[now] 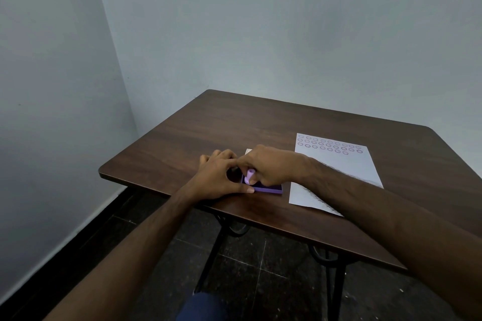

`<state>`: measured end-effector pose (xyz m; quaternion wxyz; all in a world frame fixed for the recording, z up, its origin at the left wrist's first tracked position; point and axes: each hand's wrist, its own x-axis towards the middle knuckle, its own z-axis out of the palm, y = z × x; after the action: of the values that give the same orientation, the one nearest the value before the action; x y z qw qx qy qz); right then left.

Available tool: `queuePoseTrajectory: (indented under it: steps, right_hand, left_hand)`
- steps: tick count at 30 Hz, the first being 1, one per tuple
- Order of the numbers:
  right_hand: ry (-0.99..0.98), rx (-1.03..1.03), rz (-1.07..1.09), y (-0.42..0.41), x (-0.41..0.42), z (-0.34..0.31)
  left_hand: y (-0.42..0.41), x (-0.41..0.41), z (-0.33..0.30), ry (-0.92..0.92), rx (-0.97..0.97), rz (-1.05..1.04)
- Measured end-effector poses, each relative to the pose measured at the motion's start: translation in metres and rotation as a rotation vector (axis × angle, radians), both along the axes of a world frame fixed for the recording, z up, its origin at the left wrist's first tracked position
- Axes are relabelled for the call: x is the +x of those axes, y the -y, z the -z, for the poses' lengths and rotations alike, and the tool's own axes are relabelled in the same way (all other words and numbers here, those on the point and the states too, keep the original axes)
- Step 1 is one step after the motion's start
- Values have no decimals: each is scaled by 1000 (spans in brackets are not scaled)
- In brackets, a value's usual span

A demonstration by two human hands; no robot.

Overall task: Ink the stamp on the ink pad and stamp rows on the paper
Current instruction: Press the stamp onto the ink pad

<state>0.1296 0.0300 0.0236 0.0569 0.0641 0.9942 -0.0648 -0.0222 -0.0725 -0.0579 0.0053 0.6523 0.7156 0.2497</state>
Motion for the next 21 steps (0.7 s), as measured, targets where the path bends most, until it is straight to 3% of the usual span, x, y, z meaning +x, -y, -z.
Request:
queuePoseTrajectory:
  steps: [4,9,21]
  right_hand:
    - [15,1,63,2,-4,3]
    - [29,15,-29,-2,-2,-1]
    - [15,-23,-20,-1,2,1]
  left_hand:
    - [0,1,-1,2,4,5]
    - [1,2,-4,21,-19,11]
    - [2,0,-1,-15,-2,15]
